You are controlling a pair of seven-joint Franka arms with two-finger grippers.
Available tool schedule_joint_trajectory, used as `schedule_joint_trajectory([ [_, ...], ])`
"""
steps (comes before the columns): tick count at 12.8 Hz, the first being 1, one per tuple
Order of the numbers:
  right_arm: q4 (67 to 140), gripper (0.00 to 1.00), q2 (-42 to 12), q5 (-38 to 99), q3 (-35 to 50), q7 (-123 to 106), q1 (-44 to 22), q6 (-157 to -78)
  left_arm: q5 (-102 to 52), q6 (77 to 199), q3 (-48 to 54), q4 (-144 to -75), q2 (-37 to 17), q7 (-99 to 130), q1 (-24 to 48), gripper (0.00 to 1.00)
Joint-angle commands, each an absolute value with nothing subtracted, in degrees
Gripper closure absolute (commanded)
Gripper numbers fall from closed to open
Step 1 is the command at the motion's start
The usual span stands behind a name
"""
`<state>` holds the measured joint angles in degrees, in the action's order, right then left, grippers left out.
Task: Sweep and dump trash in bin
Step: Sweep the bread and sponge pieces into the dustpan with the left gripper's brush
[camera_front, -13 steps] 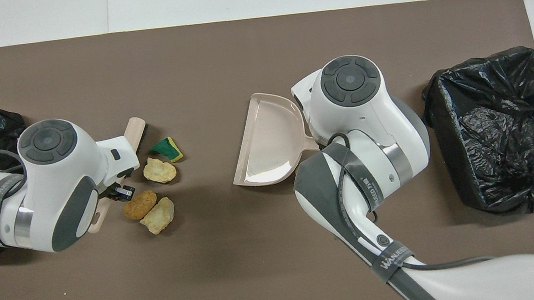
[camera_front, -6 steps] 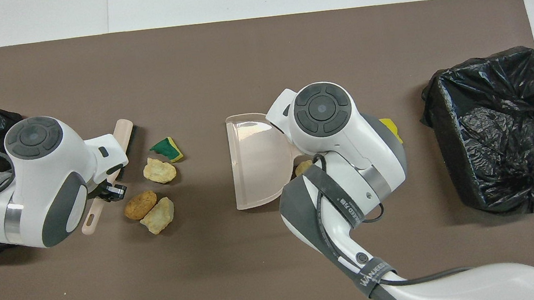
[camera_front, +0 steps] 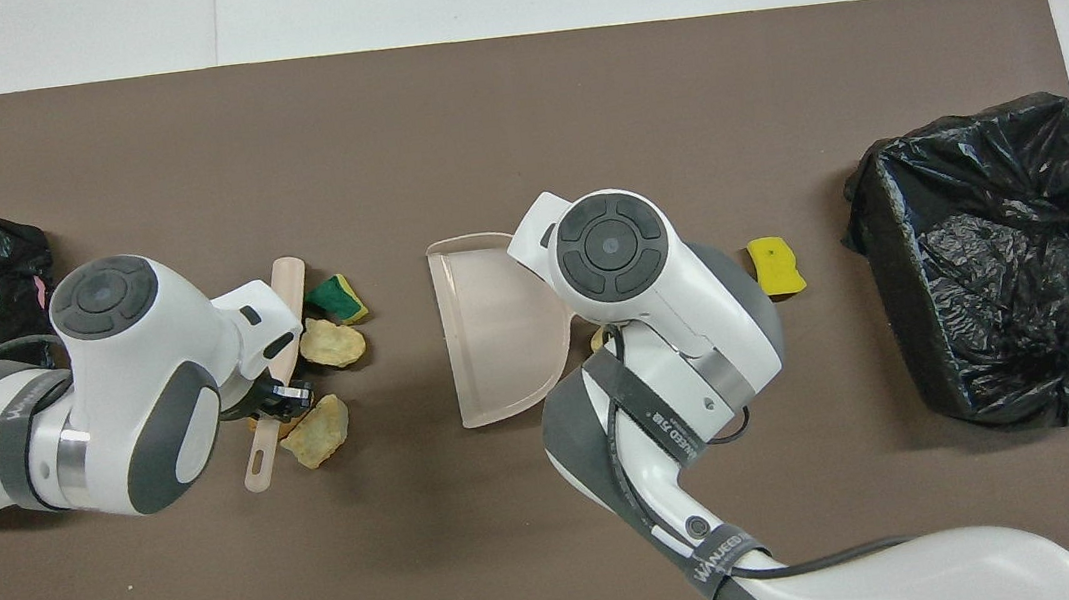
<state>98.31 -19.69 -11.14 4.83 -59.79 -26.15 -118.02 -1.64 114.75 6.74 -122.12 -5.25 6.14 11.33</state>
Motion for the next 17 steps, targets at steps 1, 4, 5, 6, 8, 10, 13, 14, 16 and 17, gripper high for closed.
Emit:
schedule_joint_trajectory([
  [1, 99.05, 1.0, -20.92, -11.6, 5.1, -60.38, -26.28, -121.8, -7.79, 116.19, 6.15, -124.45, -3.6, 10.88, 18.34, 1.0],
  [4, 99.05, 1.0, -22.41, -11.08, 5.1, -60.21, -26.37, -124.53, -12.9, 116.45, 6.24, -124.1, -3.34, 14.32, 25.55, 1.0],
  [5, 99.05, 1.0, -22.85, -10.9, 5.1, -58.99, -26.8, -125.41, -13.35, 116.37, 6.24, -123.67, -3.34, 15.54, 27.23, 1.0],
  [6, 99.05, 1.0, -22.85, -10.9, 5.1, -58.63, -26.72, -125.51, -13.45, 116.28, 6.33, -123.14, -3.43, 17.56, 28.29, 1.0],
  [8, 98.88, 1.0, -22.5, -10.9, 5.1, -59.15, -25.67, -124.63, -13.36, 115.41, 6.24, -120.6, -4.13, 21.96, 29.18, 1.0],
  [10, 99.05, 1.0, -22.24, -11.51, 5.1, -59.15, -26.01, -123.93, -13.36, 113.04, 5.98, -120.24, -1.42, 24.51, 28.48, 1.0],
  [13, 100.97, 1.0, -19.87, -11.78, 5.01, -61.42, -25.75, -124.8, -12.83, 102.7, 5.54, -120.58, 6.74, 30.37, 24.81, 1.0],
  [14, 101.33, 1.0, -19.69, -11.78, 5.1, -63.96, -25.75, -124.46, -12.05, 97.35, 5.54, -121.02, 9.12, 32.85, 23.31, 1.0],
  [16, 102.65, 1.0, -17.68, -11.69, 5.1, -63.38, -26.71, -120.87, -6.97, 90.29, 5.62, -123.21, 12.73, 34.27, 21.1, 1.0],
  [17, 103.44, 1.0, -16.97, -11.69, 5.1, -61.54, -27.33, -120.15, -5.55, 90.18, 5.54, -126.18, 14.57, 36.28, 20.05, 1.0],
])
